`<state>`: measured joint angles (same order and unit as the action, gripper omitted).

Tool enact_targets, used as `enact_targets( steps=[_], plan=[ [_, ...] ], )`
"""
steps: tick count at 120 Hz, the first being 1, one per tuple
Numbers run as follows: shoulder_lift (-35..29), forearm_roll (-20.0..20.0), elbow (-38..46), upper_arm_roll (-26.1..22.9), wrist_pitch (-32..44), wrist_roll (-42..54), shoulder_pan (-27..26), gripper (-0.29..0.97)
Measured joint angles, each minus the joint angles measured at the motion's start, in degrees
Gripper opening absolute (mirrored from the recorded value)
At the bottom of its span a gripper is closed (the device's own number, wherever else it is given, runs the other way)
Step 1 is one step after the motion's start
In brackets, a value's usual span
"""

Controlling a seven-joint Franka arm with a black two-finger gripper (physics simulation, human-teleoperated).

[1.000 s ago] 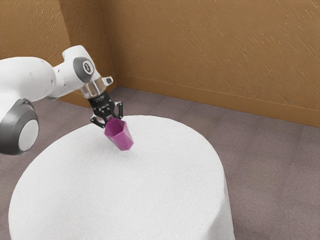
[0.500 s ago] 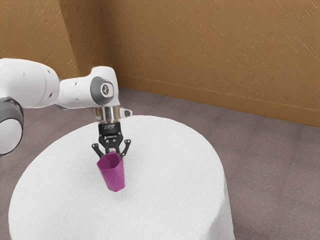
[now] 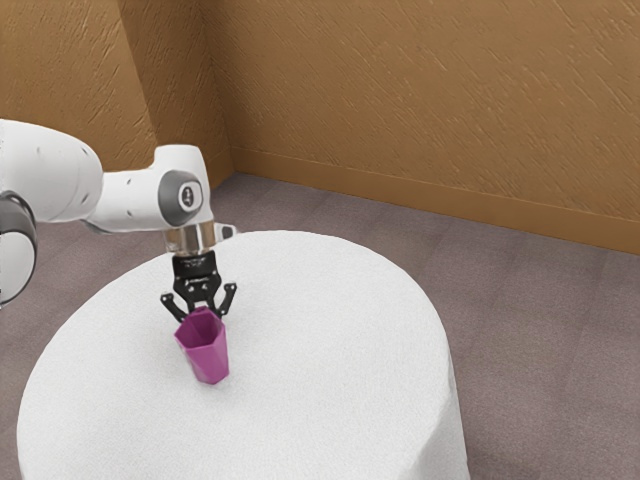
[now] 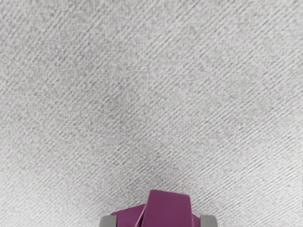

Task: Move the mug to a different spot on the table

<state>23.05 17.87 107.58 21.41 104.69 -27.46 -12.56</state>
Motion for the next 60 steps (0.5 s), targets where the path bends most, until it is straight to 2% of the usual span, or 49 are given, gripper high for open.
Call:
enact_targets(
  steps=[32,60],
  plan=[
    [2.8,5.0,-0.1,0.0,4.0,-0.5,0.2,-0.02],
    [2.9,6.6,0.2,0.0,5.4,-0.5,0.2,0.26]
  ],
)
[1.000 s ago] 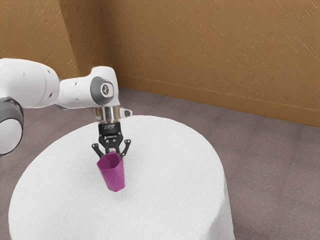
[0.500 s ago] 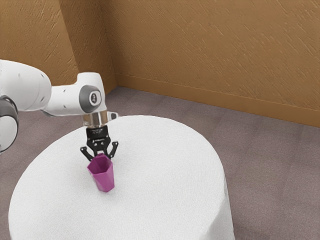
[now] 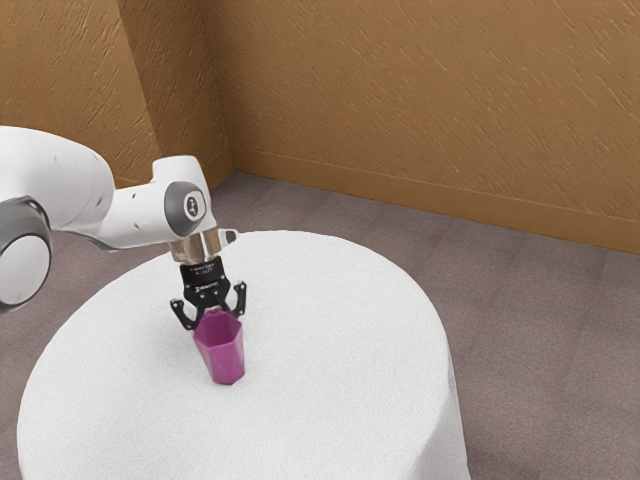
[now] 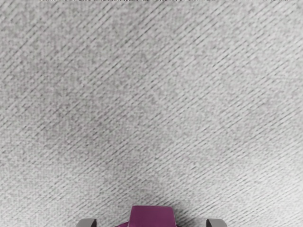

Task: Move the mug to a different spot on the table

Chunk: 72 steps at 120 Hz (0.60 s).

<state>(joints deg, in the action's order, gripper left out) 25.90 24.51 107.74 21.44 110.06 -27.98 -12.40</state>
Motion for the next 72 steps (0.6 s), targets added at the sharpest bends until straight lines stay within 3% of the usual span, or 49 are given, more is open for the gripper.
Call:
enact_targets(
  steps=[27,72],
  plan=[
    [-0.3,0.3,-0.2,0.0,0.5,0.1,-0.1,0.38],
    [-1.7,-1.0,-5.3,2.7,0.5,0.2,-0.1,0.44]
  ],
)
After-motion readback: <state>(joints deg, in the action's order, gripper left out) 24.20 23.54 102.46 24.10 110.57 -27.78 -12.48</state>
